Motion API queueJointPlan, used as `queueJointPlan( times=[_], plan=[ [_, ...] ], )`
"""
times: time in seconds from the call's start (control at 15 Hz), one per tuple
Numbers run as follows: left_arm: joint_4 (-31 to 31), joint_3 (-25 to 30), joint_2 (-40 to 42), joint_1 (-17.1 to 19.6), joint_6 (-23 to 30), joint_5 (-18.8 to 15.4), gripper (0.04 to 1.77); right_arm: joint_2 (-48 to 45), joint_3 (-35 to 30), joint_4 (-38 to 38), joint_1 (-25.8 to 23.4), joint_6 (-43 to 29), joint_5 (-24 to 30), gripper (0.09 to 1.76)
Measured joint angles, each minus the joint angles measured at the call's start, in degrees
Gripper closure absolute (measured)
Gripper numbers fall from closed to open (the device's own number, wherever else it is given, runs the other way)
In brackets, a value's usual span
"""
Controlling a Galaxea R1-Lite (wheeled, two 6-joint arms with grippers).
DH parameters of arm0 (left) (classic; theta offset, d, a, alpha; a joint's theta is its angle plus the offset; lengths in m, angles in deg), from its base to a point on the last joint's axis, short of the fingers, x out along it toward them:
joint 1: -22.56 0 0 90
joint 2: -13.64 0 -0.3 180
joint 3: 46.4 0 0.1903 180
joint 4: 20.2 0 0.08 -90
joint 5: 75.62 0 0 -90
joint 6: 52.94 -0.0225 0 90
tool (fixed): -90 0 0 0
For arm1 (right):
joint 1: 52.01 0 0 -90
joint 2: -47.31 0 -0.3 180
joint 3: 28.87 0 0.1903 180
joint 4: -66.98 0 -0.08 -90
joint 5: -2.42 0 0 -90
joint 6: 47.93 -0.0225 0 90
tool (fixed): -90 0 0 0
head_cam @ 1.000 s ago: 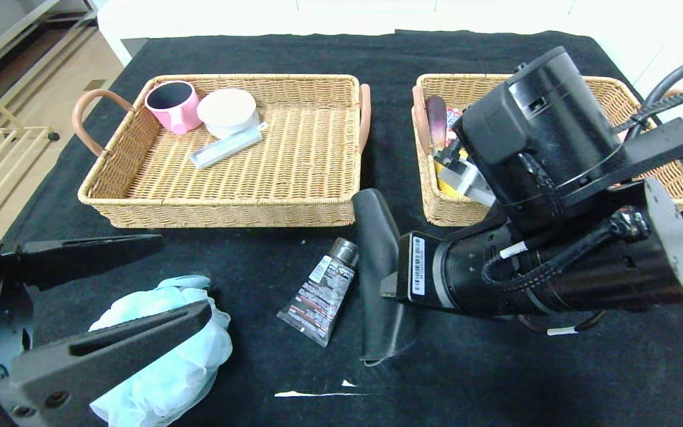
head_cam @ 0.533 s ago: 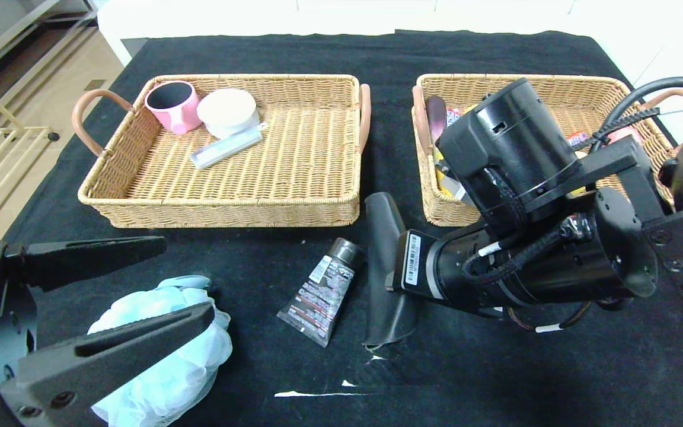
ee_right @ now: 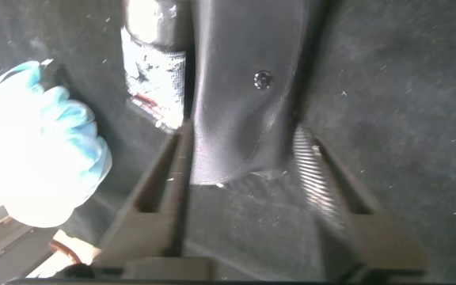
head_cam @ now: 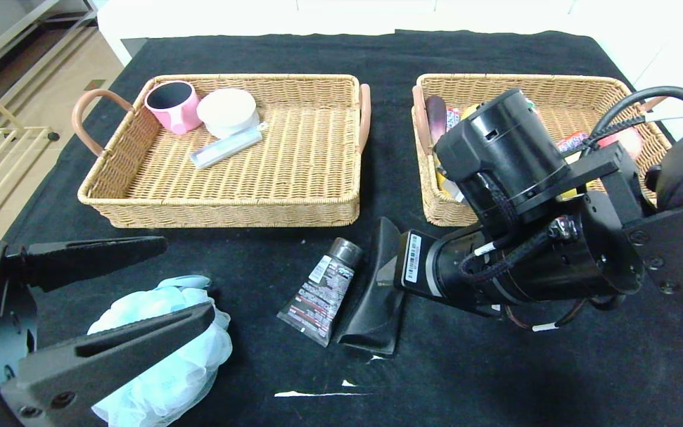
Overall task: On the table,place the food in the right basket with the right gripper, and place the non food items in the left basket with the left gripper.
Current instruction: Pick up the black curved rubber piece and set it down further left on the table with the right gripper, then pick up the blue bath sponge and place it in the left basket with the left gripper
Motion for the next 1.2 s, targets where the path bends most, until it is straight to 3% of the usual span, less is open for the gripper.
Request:
queueJointPlan(
  times=[0.27,0.53,0.93,1.2],
  plan=[
    [0.0,0.1,0.0,0.0,0.0,0.0,0.09,-0.4,-0.1,0.1,0.1,0.3,0.0,0.55],
    [0.0,0.1,0.0,0.0,0.0,0.0,0.09,-2.1,-1.5,0.2,0.7,3.9,0.0,0.39],
    [-0.1,-0.1,-0.1,0.1,0.1,0.0,0.09,-10.8,-13.9,-6.4,-0.3,25.3,8.0,0.26],
    [-0.7,-0.2,-1.0,0.1,0.0,2.0,0.09,-18.4,-23.2,-10.9,-5.8,42.2,18.5,0.21]
  ],
)
